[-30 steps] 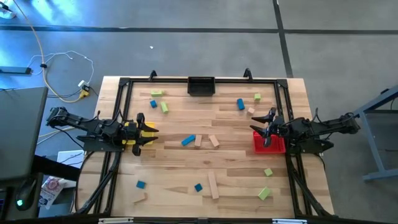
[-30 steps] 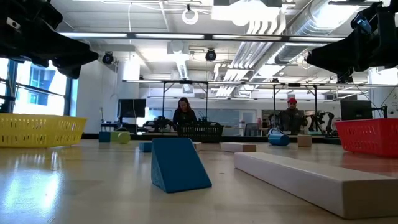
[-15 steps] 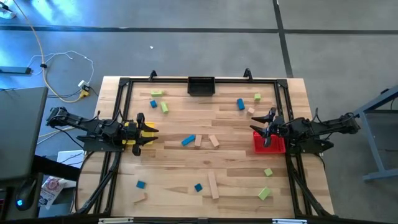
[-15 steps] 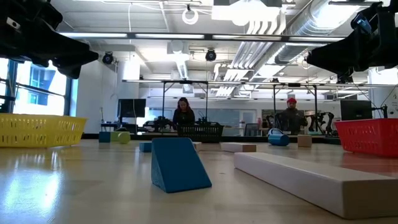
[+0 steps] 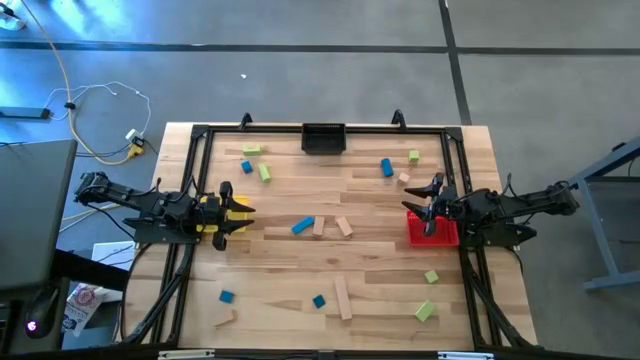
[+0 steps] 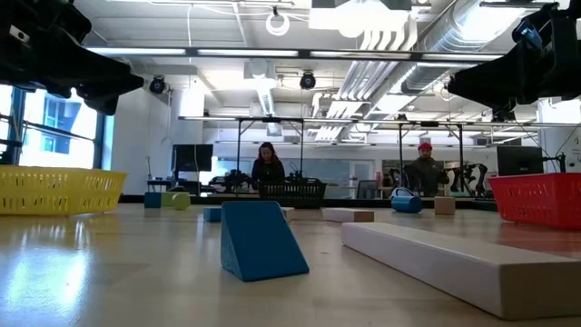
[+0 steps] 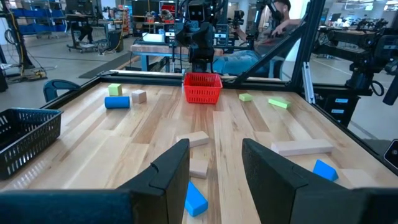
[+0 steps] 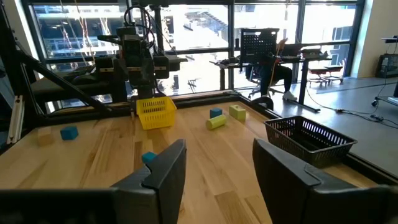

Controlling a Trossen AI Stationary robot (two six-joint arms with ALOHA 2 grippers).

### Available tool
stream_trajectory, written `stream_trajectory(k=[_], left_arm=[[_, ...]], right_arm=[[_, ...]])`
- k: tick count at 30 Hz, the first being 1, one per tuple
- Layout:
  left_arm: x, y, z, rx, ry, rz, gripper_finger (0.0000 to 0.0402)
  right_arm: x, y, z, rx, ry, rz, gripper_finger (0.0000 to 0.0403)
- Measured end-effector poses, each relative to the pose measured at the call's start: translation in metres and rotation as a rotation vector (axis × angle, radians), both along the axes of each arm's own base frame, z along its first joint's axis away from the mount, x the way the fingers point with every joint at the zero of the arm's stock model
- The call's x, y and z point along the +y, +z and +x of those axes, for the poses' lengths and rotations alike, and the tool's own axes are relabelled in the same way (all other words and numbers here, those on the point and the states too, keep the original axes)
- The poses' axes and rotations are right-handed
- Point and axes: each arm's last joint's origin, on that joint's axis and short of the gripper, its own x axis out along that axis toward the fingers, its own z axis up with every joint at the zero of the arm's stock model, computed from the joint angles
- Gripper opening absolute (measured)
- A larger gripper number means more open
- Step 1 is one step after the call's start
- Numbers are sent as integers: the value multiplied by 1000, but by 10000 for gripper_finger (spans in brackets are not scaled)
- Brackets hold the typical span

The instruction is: Sort & place blocks by color

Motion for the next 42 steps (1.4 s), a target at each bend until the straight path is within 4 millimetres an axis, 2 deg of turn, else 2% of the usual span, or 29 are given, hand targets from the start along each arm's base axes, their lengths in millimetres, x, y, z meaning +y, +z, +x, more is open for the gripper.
stream_trajectory(k=[24, 31, 36, 39, 42], left_arm=[[2, 1, 0, -16, 67, -16, 138], [3, 1, 0, -18, 98, -29, 179], [4, 2, -1, -52, 149, -122, 218], [5, 7, -1, -111, 200, -165, 226], [6, 16, -2, -194, 217, -139, 227]], right_arm=[[0, 0, 0, 0, 0, 0, 172], [0, 0, 0, 0, 0, 0, 172], [0, 0, 0, 0, 0, 0, 172], [0, 0, 0, 0, 0, 0, 172], [0, 0, 0, 0, 0, 0, 172]])
